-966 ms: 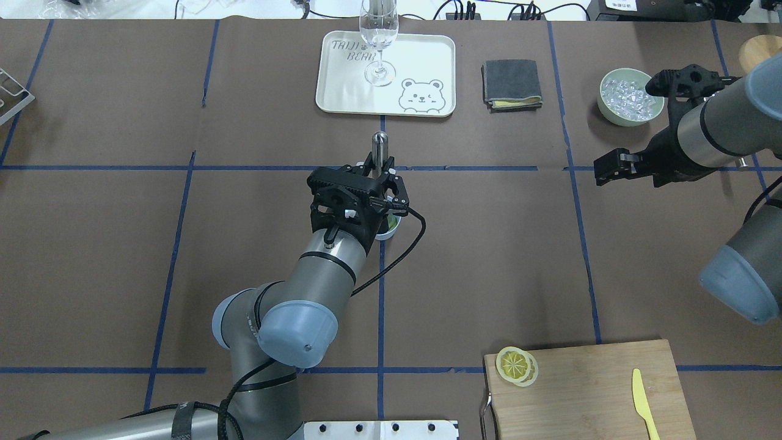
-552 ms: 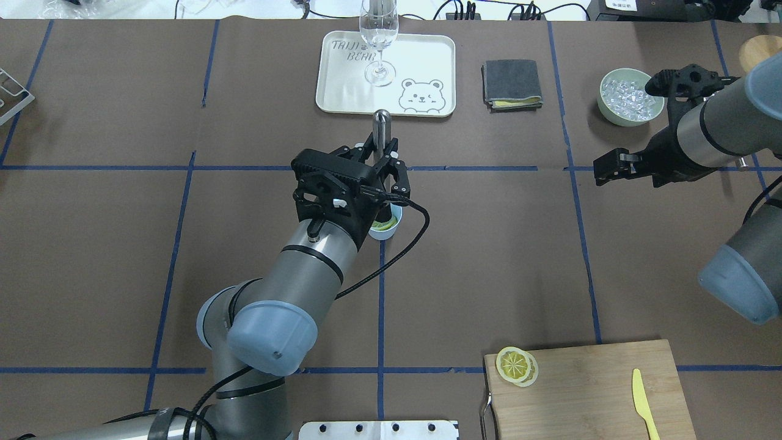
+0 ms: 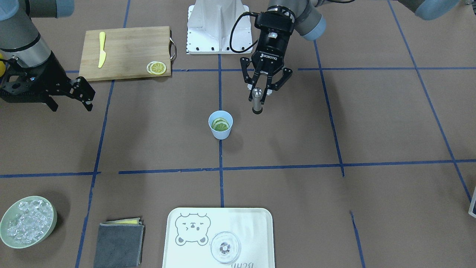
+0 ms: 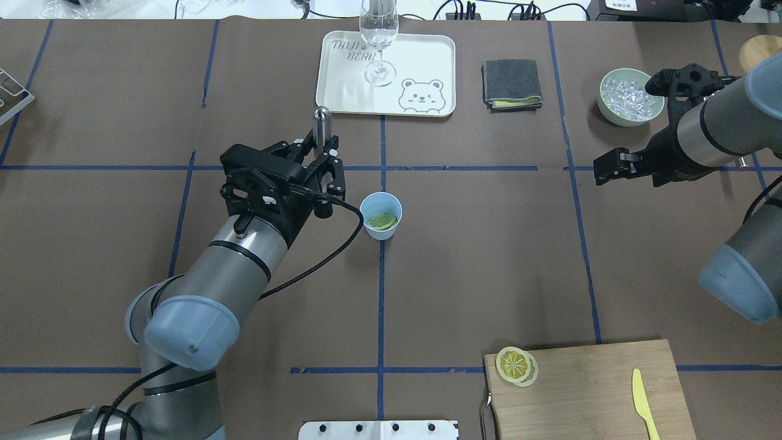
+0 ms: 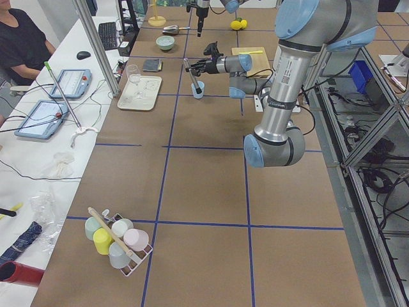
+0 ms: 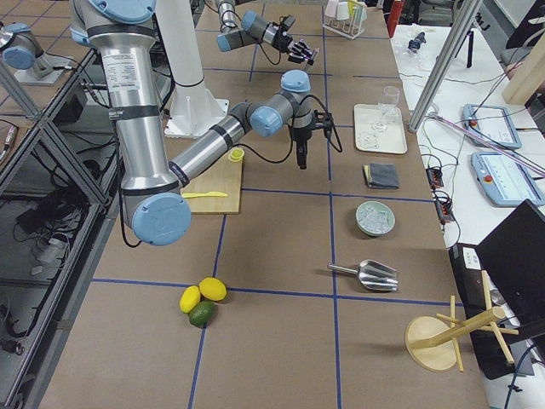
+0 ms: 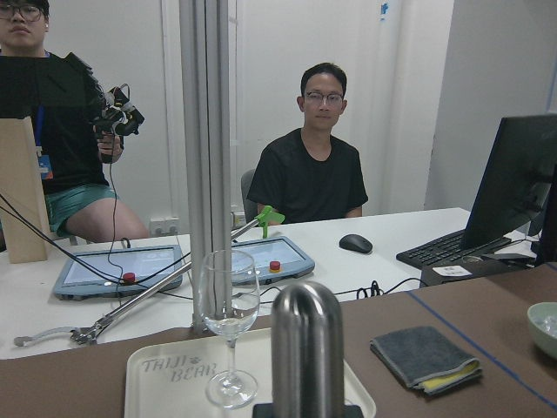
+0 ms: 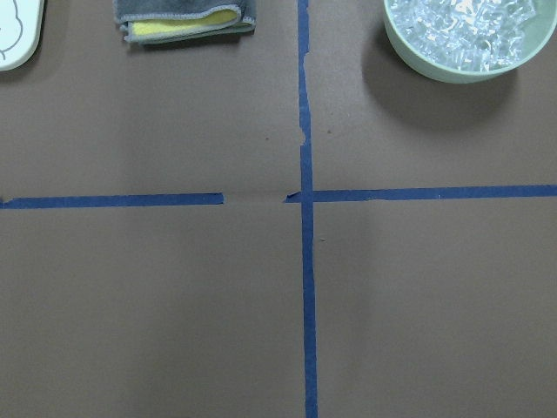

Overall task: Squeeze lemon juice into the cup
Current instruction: 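Lift the muddler out of the cup and carry it back with the left gripper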

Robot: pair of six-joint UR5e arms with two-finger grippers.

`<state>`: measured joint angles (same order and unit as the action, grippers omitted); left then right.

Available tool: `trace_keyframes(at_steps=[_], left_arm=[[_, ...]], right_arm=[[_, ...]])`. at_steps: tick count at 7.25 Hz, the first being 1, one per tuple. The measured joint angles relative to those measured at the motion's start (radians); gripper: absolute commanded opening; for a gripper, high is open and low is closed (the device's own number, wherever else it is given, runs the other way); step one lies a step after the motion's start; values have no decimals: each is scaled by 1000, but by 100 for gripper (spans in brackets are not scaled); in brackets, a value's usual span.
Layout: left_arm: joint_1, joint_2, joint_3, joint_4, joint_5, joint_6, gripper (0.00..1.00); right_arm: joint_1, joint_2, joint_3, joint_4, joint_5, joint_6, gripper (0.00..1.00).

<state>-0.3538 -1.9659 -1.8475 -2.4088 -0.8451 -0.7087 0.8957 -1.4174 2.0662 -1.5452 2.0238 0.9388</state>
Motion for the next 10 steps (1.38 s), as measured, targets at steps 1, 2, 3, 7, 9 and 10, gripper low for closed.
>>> trace_keyframes(at_steps=[1,2,3,7,9,10], left_arm=[[-67,75,-2,3,-104,1,0],[-140,133,-2,4,-219,1,0],[-247,181,2,7,-408,-6,0],[-541,357,117,92,-1100,-26,0],[-553,351,142,292,-1249,-64,0],[-556,334,171,334,-1277,-96,0]], right_arm=[[0,0,0,0,0,1,100],[0,0,0,0,0,2,100],[0,0,1,0,0,3,100],[-1,1,-7,0,0,3,100],[0,0,-10,0,0,3,100],[0,-1,-12,0,2,2,100]])
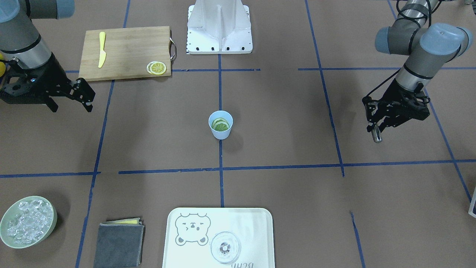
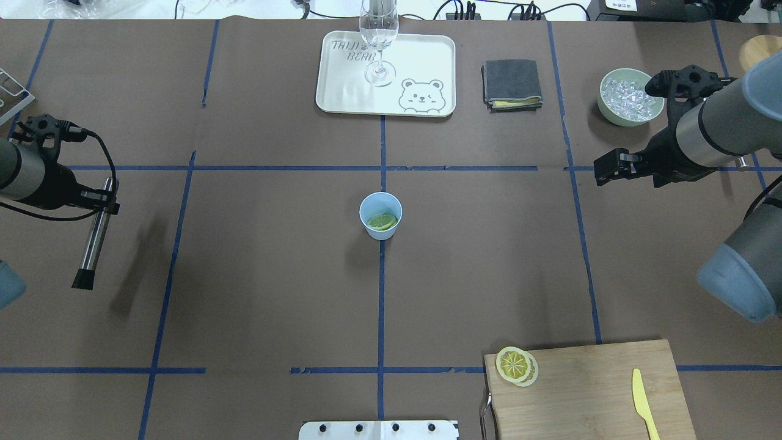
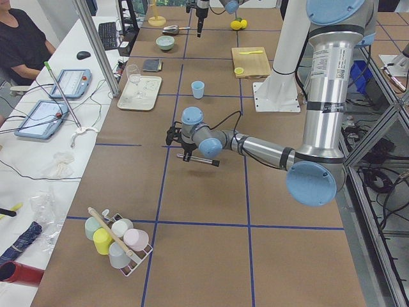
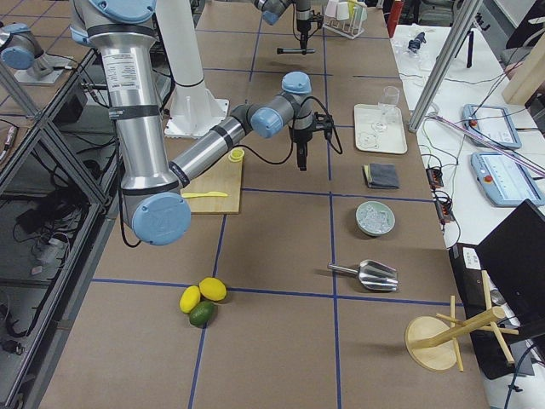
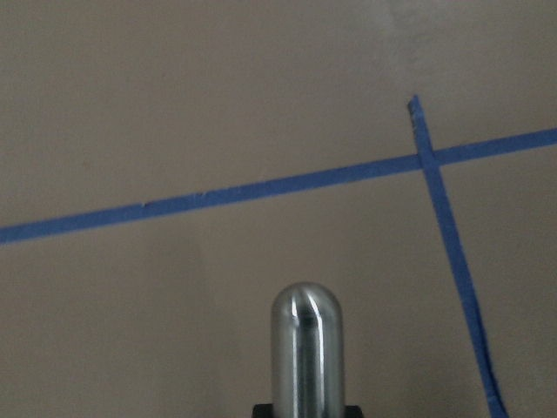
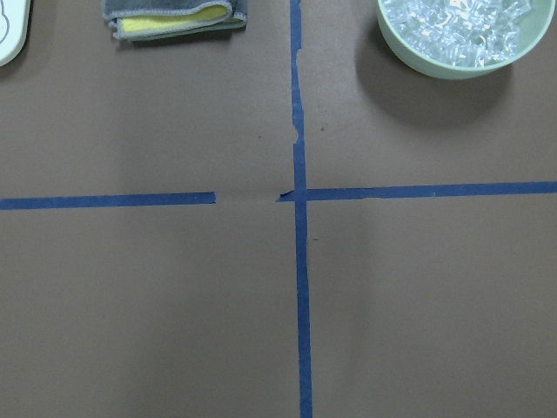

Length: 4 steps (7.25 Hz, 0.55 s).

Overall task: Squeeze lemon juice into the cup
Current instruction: 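Lift the muddler out of the cup and carry it back with the left gripper, then set the muddler down on the table and open the left gripper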

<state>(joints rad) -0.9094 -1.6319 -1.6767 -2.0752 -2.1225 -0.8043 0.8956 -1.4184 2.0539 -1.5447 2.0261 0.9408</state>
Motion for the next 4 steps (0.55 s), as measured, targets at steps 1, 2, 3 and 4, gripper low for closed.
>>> trace_keyframes(at_steps=[1,2,3,4], left_arm=[[-6,-15,28,16,-11,-21,0],[-13,-26,45,22,-15,-30,0],[-16,-35,63,24,-15,-34,0],[-17,-47,90,23,-15,-34,0]], right_arm=[[1,0,0,0,3,0,100],[1,0,1,0,5,0,100],[1,-1,1,0,6,0,100],[1,-1,1,0,6,0,100]])
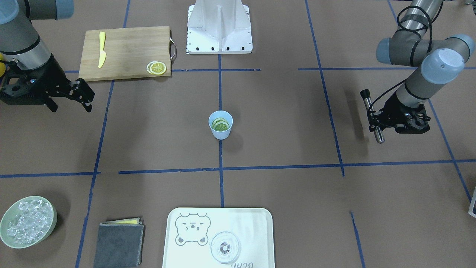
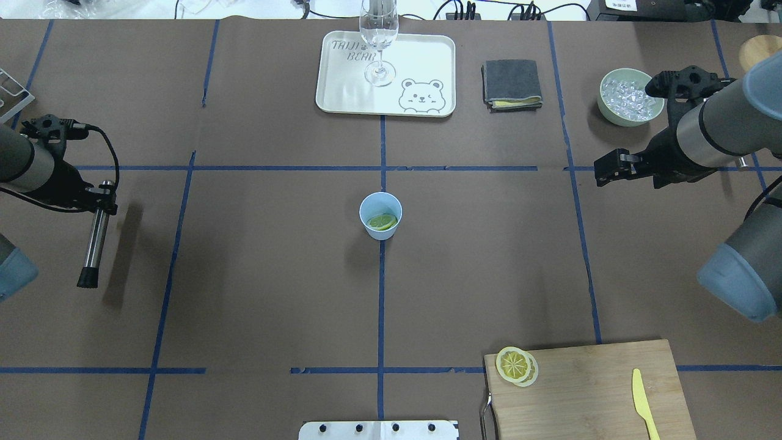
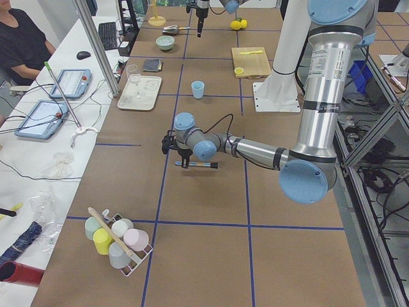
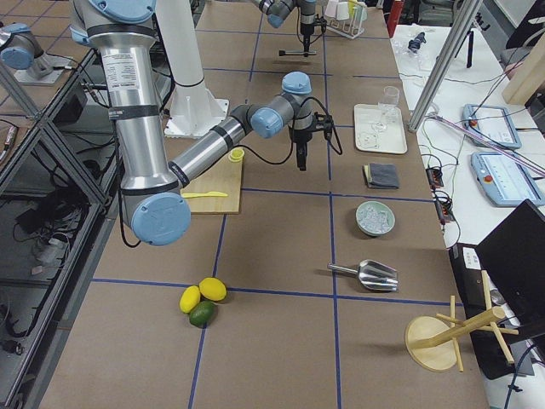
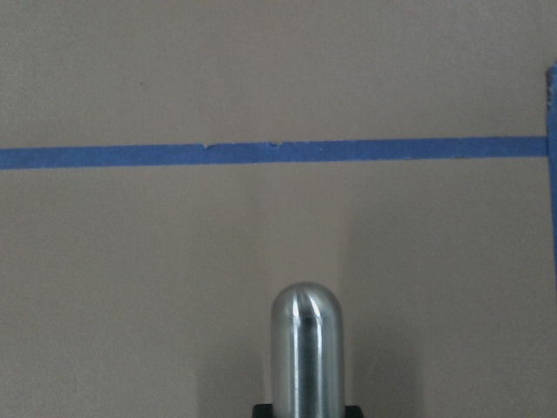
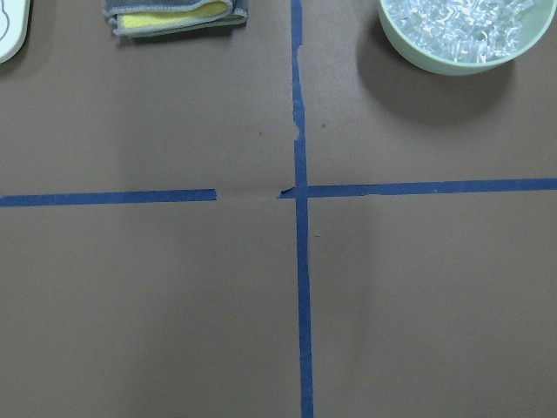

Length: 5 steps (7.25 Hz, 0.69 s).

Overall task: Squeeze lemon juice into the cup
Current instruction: 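Set the muddler down on the table and open the left gripper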

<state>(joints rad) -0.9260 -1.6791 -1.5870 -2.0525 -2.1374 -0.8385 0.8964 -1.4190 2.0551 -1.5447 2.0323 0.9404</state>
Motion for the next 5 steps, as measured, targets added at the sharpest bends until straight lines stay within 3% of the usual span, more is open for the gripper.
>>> trace_keyframes(at_steps=[1,2,5], left_arm=[[0,-12,28,-2,0,3,12],[-1,-19,40,-1,-2,7,99],[-4,-21,37,-2,-1,14,100]], right_arm=[[0,0,0,0,0,0,100],[0,0,-1,0,0,0,100],[2,1,0,0,1,1,100]])
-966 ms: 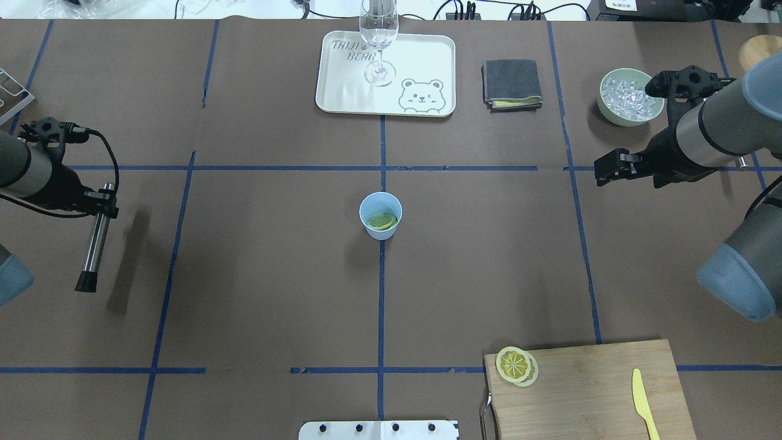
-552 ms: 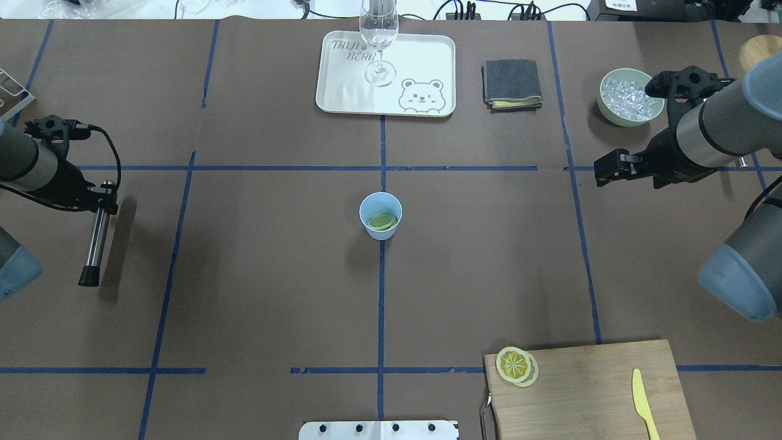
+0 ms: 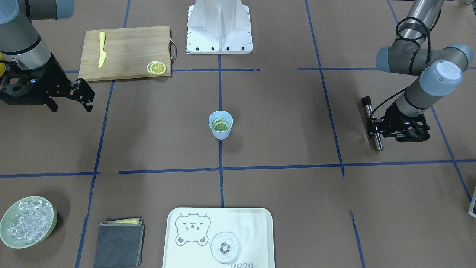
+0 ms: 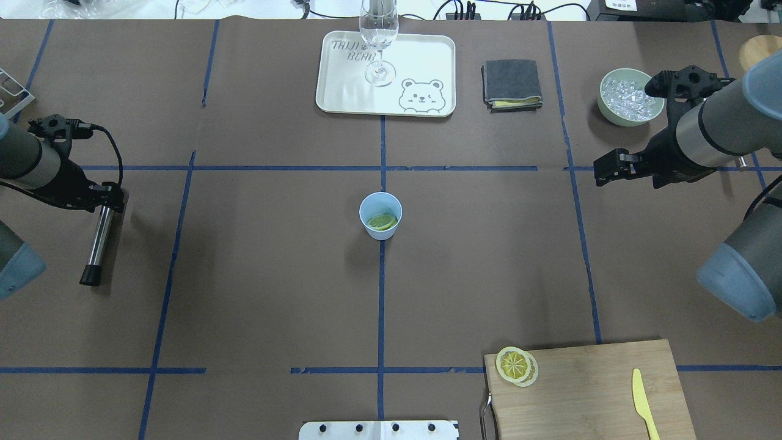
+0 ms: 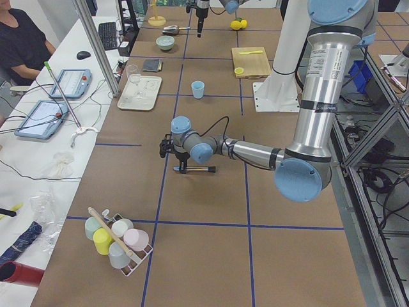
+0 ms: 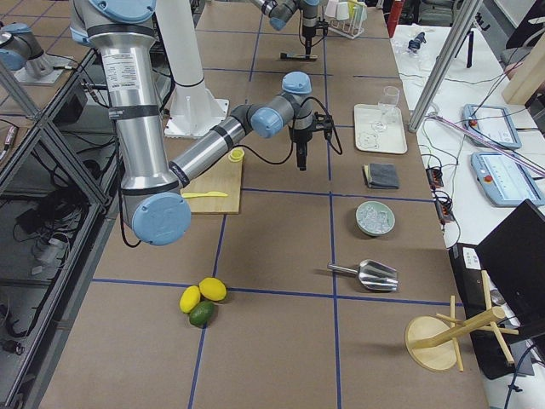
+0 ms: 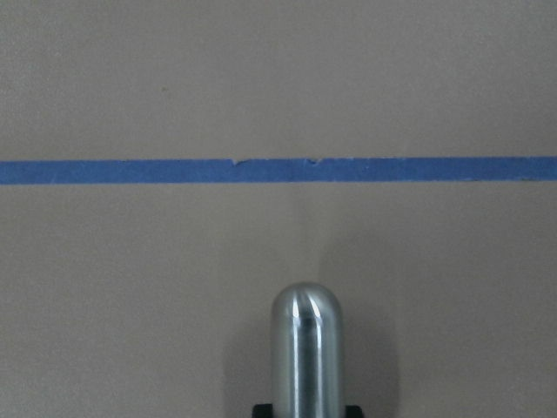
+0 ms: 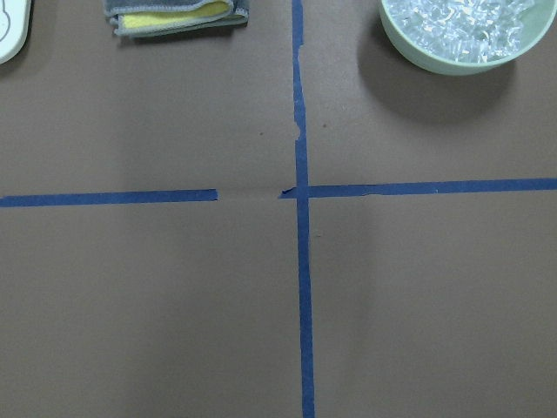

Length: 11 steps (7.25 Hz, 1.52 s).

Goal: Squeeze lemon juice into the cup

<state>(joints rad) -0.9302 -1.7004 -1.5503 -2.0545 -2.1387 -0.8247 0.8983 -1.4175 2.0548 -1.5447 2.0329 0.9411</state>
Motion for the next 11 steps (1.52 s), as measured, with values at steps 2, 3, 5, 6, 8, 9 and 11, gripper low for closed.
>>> trace_keyframes(at_steps=[2,3,5,6,8,9,11], left_arm=[[-70,9,-58,6,-29,57,100],[-160,22,-79,19,-89,171,100],[-358,77,-88,58,-171,465,100],[-456,96,-86,122,-180,616,100],[-601,103,-88,322,-180,868,100],[-626,110,-97,388,-181,908,100],[-638,104,-113,486,-184,926,100]], right_arm=[[35,-12,-4,-1,27,-32,100],[75,-33,-16,-1,56,-92,100],[213,-79,-79,-1,153,-297,100],[297,-101,-123,-2,204,-417,100],[445,-144,-231,-3,264,-660,100],[491,-153,-282,-3,290,-741,100],[534,-159,-355,-2,334,-815,100]])
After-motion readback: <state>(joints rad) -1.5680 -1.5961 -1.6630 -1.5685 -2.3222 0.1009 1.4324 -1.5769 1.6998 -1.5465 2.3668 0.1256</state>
